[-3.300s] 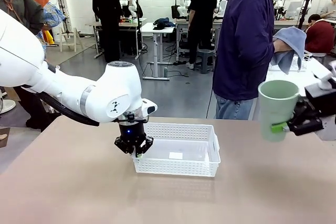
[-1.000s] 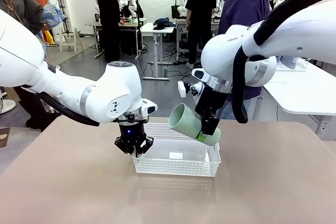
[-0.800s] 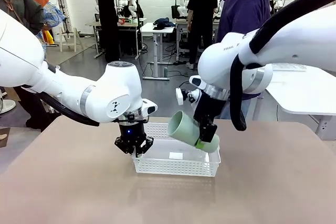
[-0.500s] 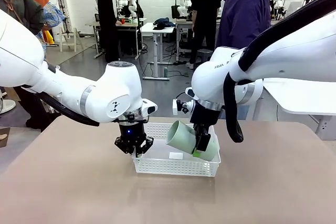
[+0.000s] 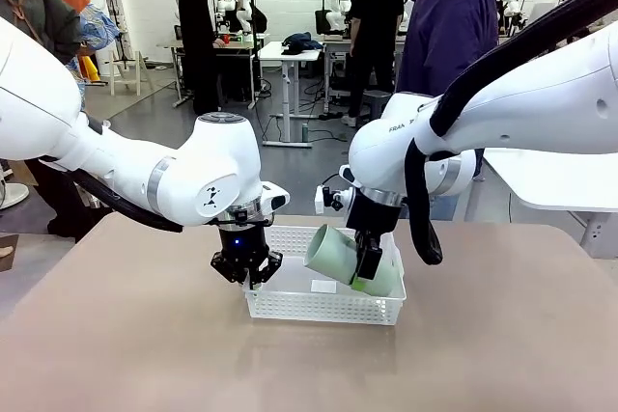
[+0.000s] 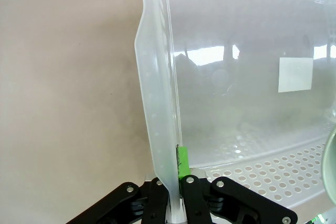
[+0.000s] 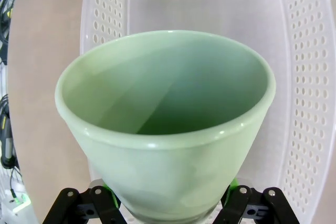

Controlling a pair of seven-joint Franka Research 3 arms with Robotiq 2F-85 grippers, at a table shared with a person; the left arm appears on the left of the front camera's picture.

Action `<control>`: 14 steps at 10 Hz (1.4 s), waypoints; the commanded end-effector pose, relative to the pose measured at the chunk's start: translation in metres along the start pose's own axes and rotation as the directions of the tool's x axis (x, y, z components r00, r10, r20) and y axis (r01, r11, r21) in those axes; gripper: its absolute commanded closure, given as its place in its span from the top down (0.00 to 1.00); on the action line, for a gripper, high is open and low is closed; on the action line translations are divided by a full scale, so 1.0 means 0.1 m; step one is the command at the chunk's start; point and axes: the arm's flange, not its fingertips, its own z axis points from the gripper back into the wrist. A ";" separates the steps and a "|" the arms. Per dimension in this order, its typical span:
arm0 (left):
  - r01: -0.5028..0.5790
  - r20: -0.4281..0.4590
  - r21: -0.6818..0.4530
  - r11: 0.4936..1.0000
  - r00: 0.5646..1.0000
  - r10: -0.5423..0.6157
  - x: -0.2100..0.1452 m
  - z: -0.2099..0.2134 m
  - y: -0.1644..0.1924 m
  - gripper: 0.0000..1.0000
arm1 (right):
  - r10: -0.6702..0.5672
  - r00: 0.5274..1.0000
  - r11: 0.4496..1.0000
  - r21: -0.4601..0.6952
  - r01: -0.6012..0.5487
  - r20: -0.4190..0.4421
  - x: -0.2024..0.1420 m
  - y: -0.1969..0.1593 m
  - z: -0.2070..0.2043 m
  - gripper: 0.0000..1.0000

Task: Clean and organize the cups into the basket.
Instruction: Pick up the Organizing basket and move it to the center of the table, then pick up the Reusable plastic cup from the right side of the table and place it inside the Organizing basket.

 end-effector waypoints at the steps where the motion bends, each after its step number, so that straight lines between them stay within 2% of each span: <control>1: 0.002 0.004 0.000 1.000 1.000 -0.002 -0.01 -0.01 0.00 0.00 | 0.014 0.999 1.000 0.028 -0.012 -0.043 -0.01 -0.09 -0.06 0.82; 4: 0.002 0.004 0.000 1.000 1.000 -0.002 -0.01 -0.01 0.00 0.00 | 0.027 0.999 0.998 0.058 -0.024 -0.039 -0.04 -0.12 -0.13 0.82; 6: 0.002 0.004 0.000 1.000 1.000 -0.002 -0.01 -0.01 0.00 0.00 | 0.037 0.999 0.997 0.069 -0.034 -0.040 -0.02 -0.11 -0.13 1.00; 12: 0.002 0.004 0.000 1.000 1.000 -0.002 -0.01 -0.01 0.00 0.00 | 0.058 0.998 0.996 0.065 -0.056 -0.024 -0.03 -0.03 -0.09 1.00; 13: 0.002 0.004 0.000 1.000 1.000 -0.002 -0.01 -0.01 0.00 0.00 | 0.086 0.996 0.996 0.031 -0.086 0.000 -0.09 0.04 0.05 1.00; 14: 0.002 0.004 0.000 1.000 1.000 -0.002 -0.01 -0.01 0.00 0.00 | 0.112 0.991 0.994 -0.022 -0.110 0.079 -0.25 0.17 0.34 1.00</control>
